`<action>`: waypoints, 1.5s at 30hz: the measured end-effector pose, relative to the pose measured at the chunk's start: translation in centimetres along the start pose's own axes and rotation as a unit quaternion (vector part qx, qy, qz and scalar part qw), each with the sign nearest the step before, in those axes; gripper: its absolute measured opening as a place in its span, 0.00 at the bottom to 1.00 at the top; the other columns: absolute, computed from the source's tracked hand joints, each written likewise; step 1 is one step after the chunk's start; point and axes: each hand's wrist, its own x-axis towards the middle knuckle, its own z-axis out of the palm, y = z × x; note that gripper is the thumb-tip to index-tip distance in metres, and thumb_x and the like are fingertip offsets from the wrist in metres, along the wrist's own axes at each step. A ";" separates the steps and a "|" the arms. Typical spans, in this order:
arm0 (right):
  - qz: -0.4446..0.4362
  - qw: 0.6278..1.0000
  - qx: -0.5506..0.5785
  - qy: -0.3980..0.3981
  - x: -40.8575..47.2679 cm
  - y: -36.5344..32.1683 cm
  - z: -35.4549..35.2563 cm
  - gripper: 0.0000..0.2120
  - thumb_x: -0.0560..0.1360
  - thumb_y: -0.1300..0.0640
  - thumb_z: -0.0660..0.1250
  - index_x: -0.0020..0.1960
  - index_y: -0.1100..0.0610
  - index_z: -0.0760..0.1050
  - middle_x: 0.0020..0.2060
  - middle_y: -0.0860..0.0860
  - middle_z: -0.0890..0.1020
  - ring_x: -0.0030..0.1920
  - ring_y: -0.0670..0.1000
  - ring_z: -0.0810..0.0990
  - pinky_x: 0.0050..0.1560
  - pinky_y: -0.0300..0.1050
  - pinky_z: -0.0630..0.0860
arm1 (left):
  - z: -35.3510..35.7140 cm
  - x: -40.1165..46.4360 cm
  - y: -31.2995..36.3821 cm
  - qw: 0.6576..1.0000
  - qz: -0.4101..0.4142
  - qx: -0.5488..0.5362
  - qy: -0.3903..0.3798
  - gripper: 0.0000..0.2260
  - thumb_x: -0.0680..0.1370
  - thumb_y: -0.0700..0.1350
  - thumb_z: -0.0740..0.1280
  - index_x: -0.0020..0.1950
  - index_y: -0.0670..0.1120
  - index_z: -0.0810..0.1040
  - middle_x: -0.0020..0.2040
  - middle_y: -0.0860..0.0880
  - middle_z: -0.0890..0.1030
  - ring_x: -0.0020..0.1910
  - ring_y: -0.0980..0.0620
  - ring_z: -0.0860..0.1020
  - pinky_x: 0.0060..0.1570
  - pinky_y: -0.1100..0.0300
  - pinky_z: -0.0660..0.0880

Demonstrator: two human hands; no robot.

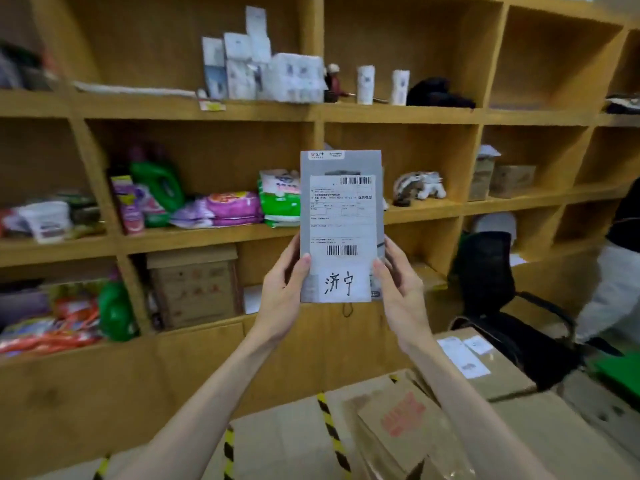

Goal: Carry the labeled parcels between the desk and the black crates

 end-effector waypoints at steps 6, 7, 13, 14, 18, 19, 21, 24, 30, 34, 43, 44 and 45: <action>0.007 0.986 0.073 -0.148 2.1 2.7 14.6 0.23 0.83 0.55 0.63 0.77 0.50 0.65 0.66 0.44 0.79 0.67 0.44 0.76 0.62 0.47 0.79 | -13.9 -1.3 0.8 0.982 0.020 0.101 0.159 0.19 0.85 0.47 0.61 0.76 0.56 0.67 0.69 0.59 0.77 0.68 0.58 0.77 0.64 0.55 0.78; 0.006 0.981 0.086 -0.174 2.1 2.9 17.1 0.23 0.83 0.55 0.63 0.77 0.51 0.65 0.66 0.44 0.79 0.67 0.44 0.77 0.62 0.46 0.79 | -16.1 -1.9 1.2 0.977 0.018 0.109 0.182 0.19 0.85 0.47 0.60 0.75 0.58 0.66 0.69 0.59 0.77 0.67 0.57 0.77 0.63 0.55 0.78; 0.018 0.934 0.168 -0.316 0.6 3.2 31.5 0.23 0.82 0.54 0.63 0.76 0.49 0.66 0.66 0.44 0.79 0.65 0.39 0.77 0.59 0.39 0.78 | -26.9 -6.8 4.9 0.924 0.034 0.189 0.331 0.17 0.86 0.41 0.58 0.73 0.56 0.66 0.57 0.72 0.80 0.59 0.66 0.79 0.50 0.69 0.78; 0.021 0.923 0.182 -0.338 0.0 3.2 33.8 0.23 0.82 0.53 0.63 0.76 0.48 0.67 0.67 0.45 0.78 0.64 0.37 0.76 0.57 0.37 0.78 | -28.6 -7.8 5.4 0.911 0.033 0.206 0.356 0.18 0.86 0.42 0.59 0.75 0.54 0.66 0.58 0.71 0.80 0.59 0.65 0.80 0.50 0.68 0.78; 0.020 0.870 0.234 -0.434 -2.5 3.0 42.3 0.23 0.82 0.51 0.63 0.76 0.45 0.66 0.70 0.45 0.76 0.69 0.46 0.75 0.64 0.54 0.77 | -33.9 -11.8 7.5 0.861 0.037 0.242 0.447 0.21 0.85 0.42 0.59 0.79 0.46 0.65 0.69 0.55 0.78 0.64 0.60 0.79 0.55 0.65 0.78; 0.013 0.856 0.249 -0.452 -3.1 2.6 44.3 0.22 0.83 0.52 0.63 0.76 0.46 0.67 0.70 0.46 0.76 0.69 0.47 0.75 0.64 0.53 0.77 | -34.9 -12.7 8.1 0.847 0.042 0.246 0.469 0.21 0.85 0.41 0.59 0.79 0.46 0.65 0.69 0.55 0.78 0.63 0.60 0.80 0.54 0.66 0.78; 0.015 0.830 0.281 -0.482 -4.4 1.8 47.7 0.21 0.83 0.56 0.62 0.75 0.48 0.67 0.69 0.46 0.77 0.67 0.43 0.76 0.60 0.45 0.79 | -36.5 -14.1 9.5 0.821 0.049 0.254 0.508 0.19 0.85 0.39 0.58 0.76 0.49 0.67 0.64 0.59 0.81 0.61 0.60 0.80 0.52 0.67 0.78; 0.026 0.793 0.324 -0.515 -5.8 0.4 51.8 0.20 0.83 0.57 0.62 0.72 0.45 0.68 0.68 0.43 0.76 0.67 0.41 0.76 0.59 0.39 0.79 | -38.3 -15.3 11.3 0.786 0.046 0.299 0.539 0.17 0.86 0.39 0.57 0.70 0.57 0.70 0.59 0.66 0.82 0.61 0.62 0.80 0.52 0.67 0.77; 0.024 0.730 0.368 -0.575 -6.7 -0.4 59.5 0.20 0.83 0.60 0.62 0.74 0.51 0.68 0.63 0.38 0.77 0.61 0.31 0.76 0.54 0.30 0.76 | -42.3 -16.2 12.5 0.724 0.048 0.332 0.603 0.18 0.86 0.41 0.58 0.73 0.57 0.69 0.63 0.63 0.81 0.63 0.58 0.80 0.55 0.65 0.79; 0.027 0.692 0.379 -0.613 -7.5 0.6 63.8 0.23 0.83 0.55 0.62 0.77 0.50 0.66 0.70 0.45 0.75 0.68 0.42 0.75 0.66 0.44 0.76 | -44.6 -16.4 12.4 0.677 0.042 0.358 0.642 0.17 0.86 0.43 0.59 0.71 0.60 0.70 0.65 0.58 0.81 0.62 0.57 0.80 0.53 0.66 0.79; 0.044 0.639 0.402 -0.654 -9.8 0.9 71.5 0.19 0.83 0.61 0.60 0.74 0.53 0.66 0.63 0.41 0.76 0.57 0.28 0.75 0.51 0.26 0.74 | -50.9 -17.6 11.8 0.632 0.027 0.375 0.678 0.19 0.86 0.39 0.58 0.78 0.46 0.67 0.63 0.61 0.79 0.57 0.65 0.81 0.49 0.69 0.78; 0.044 0.639 0.402 -0.654 -10.2 0.8 72.6 0.19 0.83 0.61 0.60 0.73 0.52 0.66 0.62 0.39 0.76 0.57 0.27 0.75 0.51 0.25 0.74 | -51.9 -17.8 11.8 0.628 0.027 0.377 0.681 0.20 0.86 0.38 0.57 0.78 0.46 0.67 0.63 0.61 0.78 0.57 0.66 0.81 0.49 0.70 0.78; 0.042 0.639 0.403 -0.655 -10.6 0.9 73.7 0.19 0.83 0.61 0.60 0.73 0.51 0.66 0.61 0.38 0.76 0.57 0.28 0.76 0.51 0.26 0.74 | -53.0 -18.1 11.8 0.625 0.028 0.380 0.681 0.20 0.86 0.38 0.57 0.78 0.46 0.67 0.63 0.61 0.78 0.57 0.66 0.81 0.50 0.70 0.78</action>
